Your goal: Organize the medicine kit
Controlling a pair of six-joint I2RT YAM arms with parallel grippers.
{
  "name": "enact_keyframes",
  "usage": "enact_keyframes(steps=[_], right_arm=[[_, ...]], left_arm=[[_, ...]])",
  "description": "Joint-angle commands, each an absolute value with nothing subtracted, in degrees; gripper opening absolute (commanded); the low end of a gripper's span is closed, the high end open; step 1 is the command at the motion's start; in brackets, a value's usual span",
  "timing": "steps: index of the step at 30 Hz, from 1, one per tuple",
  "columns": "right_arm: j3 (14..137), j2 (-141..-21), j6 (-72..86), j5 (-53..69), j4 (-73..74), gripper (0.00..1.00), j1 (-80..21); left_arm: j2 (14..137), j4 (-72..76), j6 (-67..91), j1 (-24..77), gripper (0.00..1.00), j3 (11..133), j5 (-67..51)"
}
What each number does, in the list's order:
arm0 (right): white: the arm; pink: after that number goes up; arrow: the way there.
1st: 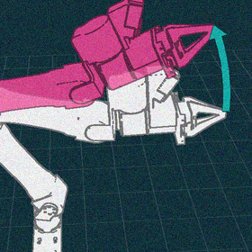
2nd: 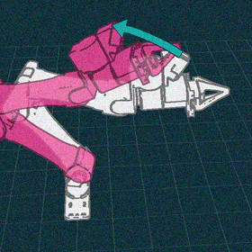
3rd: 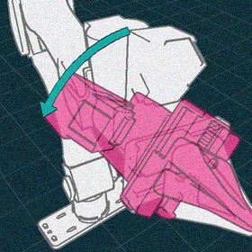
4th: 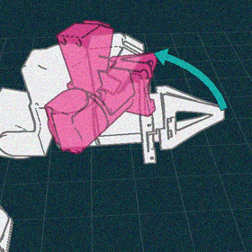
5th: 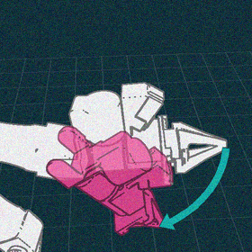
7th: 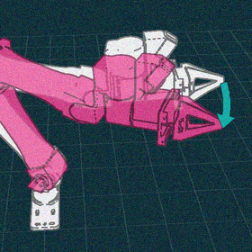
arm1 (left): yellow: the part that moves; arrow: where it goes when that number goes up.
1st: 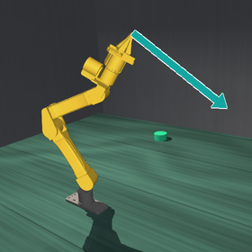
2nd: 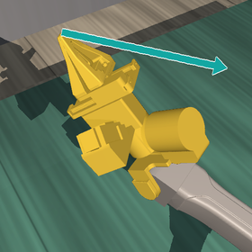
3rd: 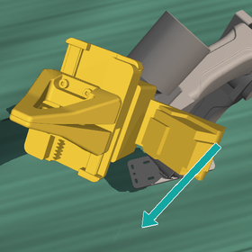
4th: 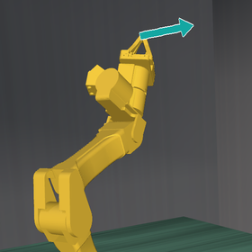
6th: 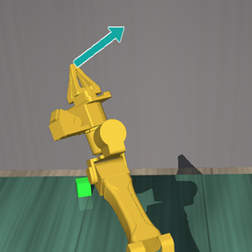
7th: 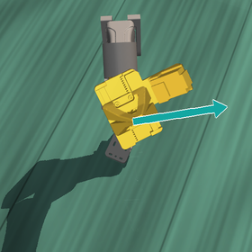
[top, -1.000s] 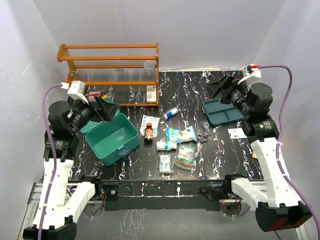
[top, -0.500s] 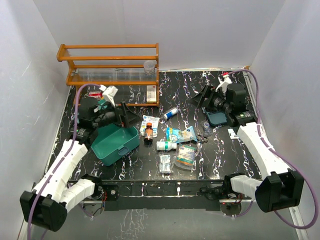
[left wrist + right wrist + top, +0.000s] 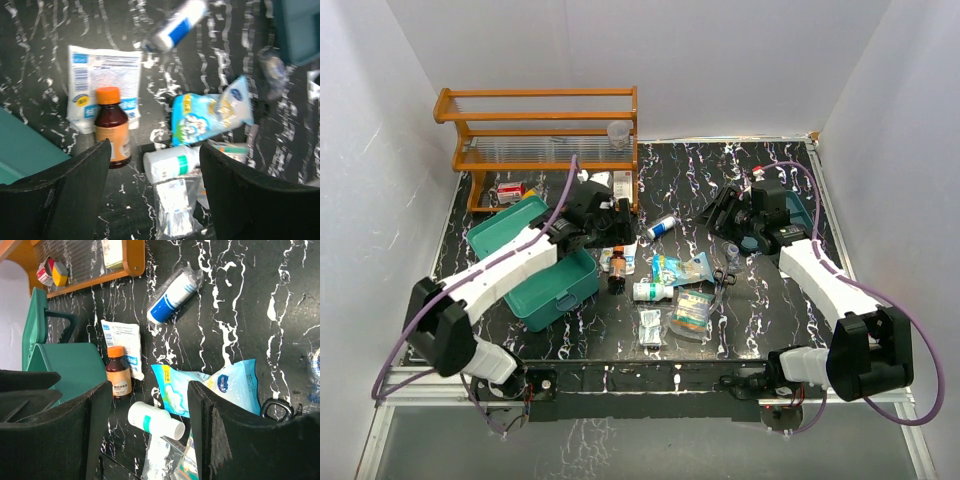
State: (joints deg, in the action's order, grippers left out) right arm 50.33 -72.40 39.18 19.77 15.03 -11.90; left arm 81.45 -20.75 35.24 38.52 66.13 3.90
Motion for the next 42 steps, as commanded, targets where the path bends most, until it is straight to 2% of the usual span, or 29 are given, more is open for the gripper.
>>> enact_keyframes(steps=[1, 4, 10, 19, 23, 29, 35, 40, 42], right_arm=[[50.16, -72.47, 41.74, 17.38, 12.78, 0.58, -12.06], [49.8, -72.66, 41.73, 16.94, 12.85, 0.58, -12.13], [49.25, -73.06, 42.1, 15.57, 12.4, 0.56, -12.13], [48.81, -73.65, 41.64, 15.22, 12.23, 0.55, -12.12], [48.35, -73.87, 41.77, 15.37, 12.05, 0.55, -12.1], [47.84, -73.58, 41.75, 15.29, 11.7, 0.55, -12.13], [47.55, -72.86, 42.0, 15.42, 11.52, 0.55, -12.08], [47.46, -72.15, 42.11, 15.55, 11.51, 0.54, -12.08], [47.54, -71.86, 42.15, 15.55, 11.51, 0.54, -12.12]], left_arm=[[86.97, -29.06, 40.54, 40.38, 0.69, 71.06, 13.94], [93.05, -33.41, 42.35, 41.91, 0.68, 75.1, 16.96], [104.67, -42.39, 44.65, 42.43, 0.6, 86.13, 22.36], [108.91, -45.21, 46.23, 42.87, 0.68, 86.61, 22.81], [109.66, -44.65, 46.54, 42.85, 0.66, 85.46, 21.29], [111.14, -43.6, 47.54, 42.89, 0.56, 83.37, 19.35], [112.77, -42.81, 47.22, 42.84, 0.56, 83.15, 18.52], [112.37, -42.51, 46.23, 42.83, 0.39, 84.07, 19.05], [110.12, -42.01, 45.79, 42.83, 0.36, 84.24, 18.87]])
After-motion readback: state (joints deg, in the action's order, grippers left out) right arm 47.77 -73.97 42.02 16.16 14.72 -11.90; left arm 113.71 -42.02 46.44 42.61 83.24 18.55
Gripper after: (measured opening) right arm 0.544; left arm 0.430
